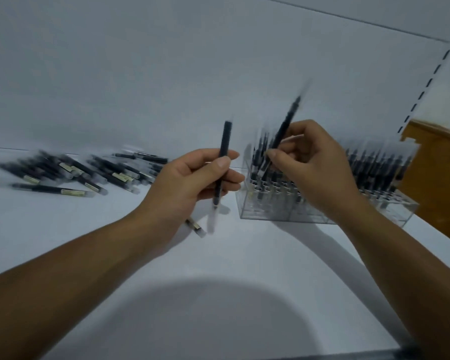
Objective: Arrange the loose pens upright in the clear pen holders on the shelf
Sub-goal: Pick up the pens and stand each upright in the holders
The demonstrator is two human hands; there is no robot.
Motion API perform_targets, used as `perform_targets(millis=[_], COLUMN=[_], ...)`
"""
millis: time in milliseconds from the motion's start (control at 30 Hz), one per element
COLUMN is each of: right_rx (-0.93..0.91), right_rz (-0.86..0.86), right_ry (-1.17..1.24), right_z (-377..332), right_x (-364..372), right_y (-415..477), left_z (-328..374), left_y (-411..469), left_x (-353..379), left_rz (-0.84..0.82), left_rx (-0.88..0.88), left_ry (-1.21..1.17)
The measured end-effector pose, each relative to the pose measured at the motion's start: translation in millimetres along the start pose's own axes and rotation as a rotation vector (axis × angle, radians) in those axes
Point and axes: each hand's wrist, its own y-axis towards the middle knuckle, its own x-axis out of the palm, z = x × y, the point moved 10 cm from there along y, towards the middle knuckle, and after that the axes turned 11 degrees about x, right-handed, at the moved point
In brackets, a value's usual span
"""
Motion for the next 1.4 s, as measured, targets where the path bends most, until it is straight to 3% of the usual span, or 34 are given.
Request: perform_targets(millis=[367,733,833,967,1067,1167,1400], right_rx=[0.154,0.179,0.192,0.251,0.253,0.226,0.260], right_rz=[-0.016,-0.080,-0.162,-0.196,-0.166,-0.280,-0.282], right_ry=[-0.014,-0.431,-0.434,-0.324,-0.067,0.159,0.615], right_z=[13,18,18,23,22,13,4], right_x=[10,24,29,23,11,19,25], right_y=[5,-1,-3,-6,-13,-25,-29], left_z=[-5,-7,-6,-6,-6,-8,-9], left_y=[0,-1,-1,0,1,0,-2], left_x=[-7,-5,-4,-10,-11,-9,5], left_rz=[0.026,0.027,0.025,0.083,0.135,0.160,0.079], left_rx=[0.033,0.035,0.034,0.023,0.002,-0.021,-0.050], left_ry=[0.031,-0.062,-0.073,-0.132,-0.262,-0.322,-0.306])
